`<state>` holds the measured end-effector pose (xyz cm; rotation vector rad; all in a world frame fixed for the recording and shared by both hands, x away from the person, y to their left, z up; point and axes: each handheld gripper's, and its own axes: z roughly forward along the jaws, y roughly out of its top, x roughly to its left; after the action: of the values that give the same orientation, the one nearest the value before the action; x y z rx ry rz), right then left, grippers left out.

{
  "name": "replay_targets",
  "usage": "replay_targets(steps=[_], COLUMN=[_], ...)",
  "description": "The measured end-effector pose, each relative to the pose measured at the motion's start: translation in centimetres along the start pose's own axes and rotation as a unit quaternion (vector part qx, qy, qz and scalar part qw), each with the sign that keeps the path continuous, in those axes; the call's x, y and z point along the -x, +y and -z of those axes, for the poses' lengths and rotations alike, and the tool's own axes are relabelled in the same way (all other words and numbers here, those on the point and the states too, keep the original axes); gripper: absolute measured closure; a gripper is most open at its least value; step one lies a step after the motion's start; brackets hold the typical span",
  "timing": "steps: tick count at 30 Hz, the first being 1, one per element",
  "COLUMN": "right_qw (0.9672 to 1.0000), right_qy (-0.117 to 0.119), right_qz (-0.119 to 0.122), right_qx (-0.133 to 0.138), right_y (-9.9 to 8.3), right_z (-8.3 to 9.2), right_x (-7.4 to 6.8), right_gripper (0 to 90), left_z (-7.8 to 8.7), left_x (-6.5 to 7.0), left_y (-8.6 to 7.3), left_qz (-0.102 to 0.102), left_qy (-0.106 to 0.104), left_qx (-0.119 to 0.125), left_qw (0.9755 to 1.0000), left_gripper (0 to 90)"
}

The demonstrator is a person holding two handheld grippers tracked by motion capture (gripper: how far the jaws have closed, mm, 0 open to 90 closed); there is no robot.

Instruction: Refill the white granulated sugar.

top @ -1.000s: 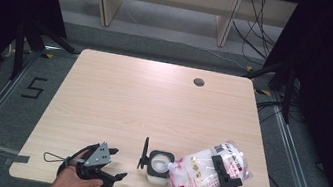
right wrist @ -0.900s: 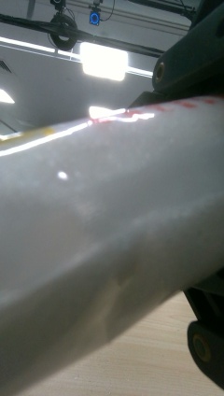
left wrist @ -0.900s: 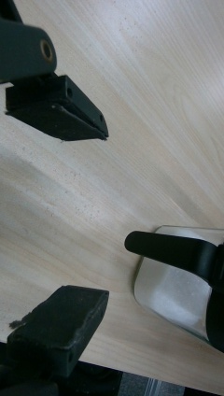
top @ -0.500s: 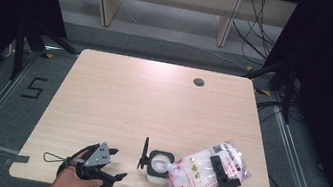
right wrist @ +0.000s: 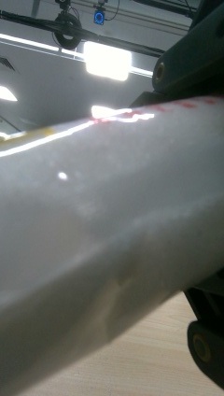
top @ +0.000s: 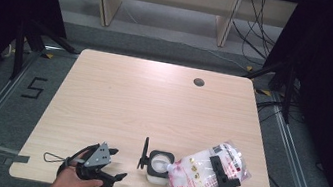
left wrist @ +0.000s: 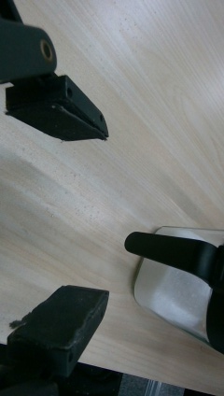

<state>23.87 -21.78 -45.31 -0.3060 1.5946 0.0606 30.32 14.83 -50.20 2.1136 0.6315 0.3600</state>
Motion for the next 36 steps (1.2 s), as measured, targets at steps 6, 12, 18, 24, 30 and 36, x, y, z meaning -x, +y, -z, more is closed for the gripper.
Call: replay_targets(steps=[6, 12, 18, 24, 30, 36], right_qw=[0.9995, 0.9995, 0.9995, 0.9998, 0.9998, 0.9996], right_qy=[-0.005, -0.007, -0.006, 0.004, 0.009, 0.016], right_qz=[0.027, 0.027, 0.028, 0.014, -0.004, -0.018], right_qx=[0.014, 0.012, 0.016, 0.009, 0.015, 0.018], right_y=[0.16, 0.18, 0.15, 0.03, -0.20, -0.39], right_z=[-0.20, -0.16, -0.24, -0.26, -0.38, -0.45], right_x=[0.37, 0.45, 0.46, 0.25, 0.12, 0.12], right_gripper=[55.6, 55.7, 55.7, 56.3, 56.6, 56.8], left_z=[-0.11, -0.09, -0.02, 0.05, -0.06, 0.05], left_x=[-0.01, -0.01, -0.04, -0.03, -0.02, -0.08], left_y=[-0.02, 0.00, 0.03, 0.04, 0.00, 0.02], left_qz=[0.005, 0.005, 0.004, 0.006, 0.005, 0.003], left_qy=[-0.002, -0.001, -0.004, -0.004, -0.003, -0.002], left_qx=[0.005, 0.005, 0.002, 0.005, 0.004, 0.000], left_qw=[1.0000, 1.0000, 1.0000, 1.0000, 1.0000, 1.0000], left_gripper=[17.9, 17.9, 17.9, 17.9, 17.9, 17.9])
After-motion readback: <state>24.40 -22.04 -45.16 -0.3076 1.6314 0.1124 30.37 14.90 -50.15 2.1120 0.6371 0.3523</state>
